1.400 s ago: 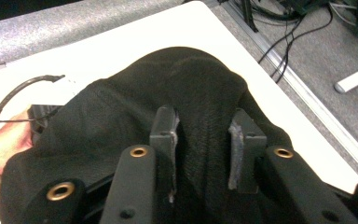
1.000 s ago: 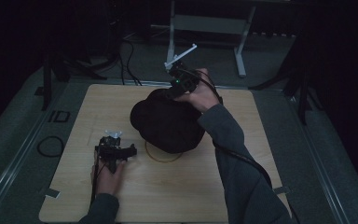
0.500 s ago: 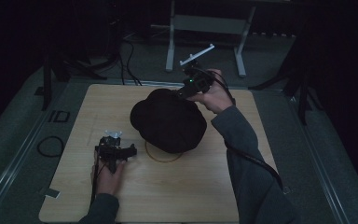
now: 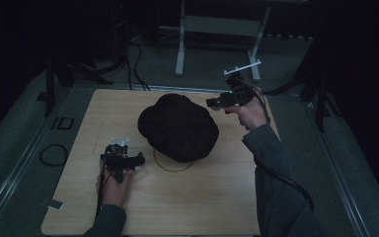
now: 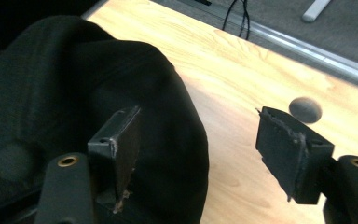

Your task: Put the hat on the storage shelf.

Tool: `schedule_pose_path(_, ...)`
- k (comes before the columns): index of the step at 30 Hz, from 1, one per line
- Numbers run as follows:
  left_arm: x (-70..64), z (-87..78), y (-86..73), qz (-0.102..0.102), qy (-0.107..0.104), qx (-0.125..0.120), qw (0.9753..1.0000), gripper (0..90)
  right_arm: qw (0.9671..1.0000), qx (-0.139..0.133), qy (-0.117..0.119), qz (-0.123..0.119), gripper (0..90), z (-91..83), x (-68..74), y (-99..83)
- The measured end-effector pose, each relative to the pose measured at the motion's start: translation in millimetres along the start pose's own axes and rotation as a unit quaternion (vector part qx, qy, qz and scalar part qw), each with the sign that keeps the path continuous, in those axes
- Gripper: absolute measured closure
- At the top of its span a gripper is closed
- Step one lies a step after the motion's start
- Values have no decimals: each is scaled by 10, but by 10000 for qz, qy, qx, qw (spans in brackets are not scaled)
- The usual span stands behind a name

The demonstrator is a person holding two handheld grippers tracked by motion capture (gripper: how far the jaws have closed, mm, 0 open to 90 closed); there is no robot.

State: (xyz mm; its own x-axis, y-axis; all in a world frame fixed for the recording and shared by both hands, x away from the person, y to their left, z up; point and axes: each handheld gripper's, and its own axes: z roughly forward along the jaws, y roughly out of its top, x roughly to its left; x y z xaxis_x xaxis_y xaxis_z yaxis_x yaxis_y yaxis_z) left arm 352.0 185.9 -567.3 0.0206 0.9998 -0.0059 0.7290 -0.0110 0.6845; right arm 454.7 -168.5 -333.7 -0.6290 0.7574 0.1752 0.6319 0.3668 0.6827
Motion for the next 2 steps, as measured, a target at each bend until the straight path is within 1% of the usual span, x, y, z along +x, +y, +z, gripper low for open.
schedule_pose_path(2,0,0,0,1,1,-1,10000,12,10000,60,-50,50,306,4,-58,-70)
